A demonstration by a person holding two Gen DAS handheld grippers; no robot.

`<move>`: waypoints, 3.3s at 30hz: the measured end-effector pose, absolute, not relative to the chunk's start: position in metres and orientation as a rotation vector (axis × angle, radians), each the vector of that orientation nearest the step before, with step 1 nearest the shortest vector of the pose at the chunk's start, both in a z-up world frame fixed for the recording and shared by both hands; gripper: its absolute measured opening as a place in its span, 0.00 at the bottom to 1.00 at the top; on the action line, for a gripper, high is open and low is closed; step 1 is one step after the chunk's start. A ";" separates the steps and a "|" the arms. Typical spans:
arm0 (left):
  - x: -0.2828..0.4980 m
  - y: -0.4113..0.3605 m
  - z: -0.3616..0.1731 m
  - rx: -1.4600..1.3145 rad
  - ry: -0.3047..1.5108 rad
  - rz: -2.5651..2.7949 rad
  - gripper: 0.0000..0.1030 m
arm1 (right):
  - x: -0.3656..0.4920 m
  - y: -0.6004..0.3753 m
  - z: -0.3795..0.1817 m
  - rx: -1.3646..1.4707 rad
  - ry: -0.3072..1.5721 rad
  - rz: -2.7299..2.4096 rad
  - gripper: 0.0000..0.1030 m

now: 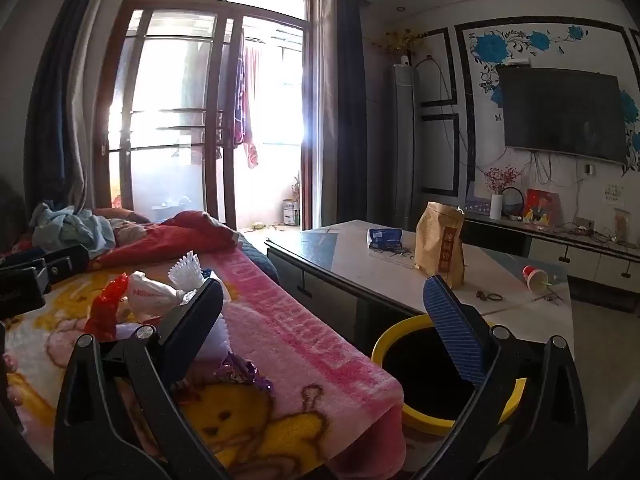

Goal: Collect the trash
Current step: 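Move both grippers toward the trash pile on the pink blanket, then grasp the red plastic bag with the left gripper while the right grasps the white mesh sleeve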

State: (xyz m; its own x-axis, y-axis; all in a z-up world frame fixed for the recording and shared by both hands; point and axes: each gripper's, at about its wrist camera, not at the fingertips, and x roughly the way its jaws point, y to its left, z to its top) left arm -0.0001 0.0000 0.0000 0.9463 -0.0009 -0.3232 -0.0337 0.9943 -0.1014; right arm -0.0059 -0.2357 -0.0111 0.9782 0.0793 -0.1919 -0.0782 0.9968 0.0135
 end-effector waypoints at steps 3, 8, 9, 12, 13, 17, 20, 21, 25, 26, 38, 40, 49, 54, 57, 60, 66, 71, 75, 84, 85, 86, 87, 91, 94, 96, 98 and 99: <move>0.001 0.000 0.000 -0.109 0.339 0.014 0.94 | -0.011 -0.234 -0.012 0.016 0.171 0.078 0.90; 0.000 0.001 -0.001 -0.113 0.336 0.013 0.94 | -0.005 -0.235 -0.011 0.004 0.194 0.071 0.90; 0.000 0.001 -0.001 -0.113 0.336 0.013 0.94 | -0.004 -0.235 -0.011 0.004 0.197 0.069 0.90; 0.001 -0.001 -0.001 -0.116 0.335 0.009 0.94 | -0.004 -0.235 -0.012 0.005 0.200 0.064 0.90; -0.001 -0.007 -0.002 -0.116 0.333 0.007 0.94 | -0.003 -0.231 -0.013 0.001 0.201 0.059 0.90; 0.000 -0.007 -0.004 -0.115 0.334 0.000 0.94 | -0.003 -0.232 -0.014 0.006 0.207 0.055 0.90; 0.000 -0.008 -0.005 -0.115 0.333 0.001 0.94 | -0.002 -0.234 -0.015 0.010 0.213 0.056 0.90; 0.000 -0.008 -0.005 -0.114 0.334 0.002 0.94 | -0.002 -0.234 -0.015 0.010 0.213 0.057 0.90; -0.002 -0.008 -0.003 -0.116 0.334 -0.002 0.94 | -0.002 -0.234 -0.016 0.007 0.218 0.056 0.90; -0.002 -0.009 -0.003 -0.115 0.334 -0.002 0.94 | -0.002 -0.235 -0.016 0.007 0.217 0.055 0.90; -0.002 -0.008 -0.003 -0.117 0.334 -0.001 0.94 | -0.001 -0.235 -0.018 0.008 0.222 0.057 0.90; -0.002 -0.008 -0.003 -0.119 0.335 -0.003 0.94 | -0.001 -0.234 -0.018 0.006 0.225 0.059 0.90; -0.002 -0.009 -0.003 -0.119 0.339 -0.004 0.94 | -0.001 -0.234 -0.019 0.006 0.232 0.057 0.90; -0.001 -0.011 -0.004 -0.120 0.339 -0.002 0.94 | -0.002 -0.234 -0.019 0.012 0.235 0.052 0.90; -0.002 -0.012 -0.004 -0.119 0.340 -0.003 0.94 | -0.002 -0.234 -0.018 0.015 0.236 0.048 0.90; -0.002 -0.013 -0.005 -0.118 0.341 -0.009 0.94 | 0.000 -0.235 -0.017 0.016 0.239 0.047 0.90; 0.000 -0.018 -0.007 -0.122 0.345 -0.026 0.94 | 0.002 -0.235 -0.017 0.013 0.241 0.046 0.90; 0.013 -0.015 -0.012 -0.138 0.370 -0.038 0.94 | 0.005 -0.236 -0.018 0.010 0.252 0.061 0.90; 0.021 -0.011 -0.013 -0.150 0.374 -0.030 0.94 | 0.008 -0.235 -0.018 0.005 0.255 0.078 0.90; 0.038 0.017 -0.011 -0.195 0.378 0.042 0.94 | 0.024 -0.213 -0.012 -0.021 0.288 0.164 0.90; 0.039 0.021 -0.011 -0.200 0.380 0.052 0.94 | 0.026 -0.210 -0.012 -0.021 0.294 0.175 0.90; 0.041 0.026 -0.011 -0.207 0.385 0.064 0.94 | 0.028 -0.206 -0.012 -0.023 0.299 0.188 0.90; 0.043 0.032 -0.011 -0.213 0.390 0.076 0.94 | 0.031 -0.202 -0.012 -0.027 0.304 0.201 0.90; 0.047 0.054 -0.013 -0.231 0.407 0.132 0.94 | 0.040 -0.179 -0.013 -0.058 0.323 0.261 0.90; 0.047 0.076 -0.013 -0.251 0.409 0.176 0.94 | 0.046 -0.166 -0.014 -0.068 0.340 0.299 0.90; 0.046 0.088 -0.013 -0.263 0.409 0.200 0.94 | 0.053 -0.156 -0.014 -0.072 0.357 0.329 0.90; 0.044 0.100 -0.012 -0.269 0.413 0.227 0.94 | 0.059 -0.149 -0.014 -0.077 0.375 0.345 0.90; 0.044 0.105 -0.012 -0.271 0.417 0.238 0.94 | 0.062 -0.145 -0.015 -0.081 0.386 0.351 0.90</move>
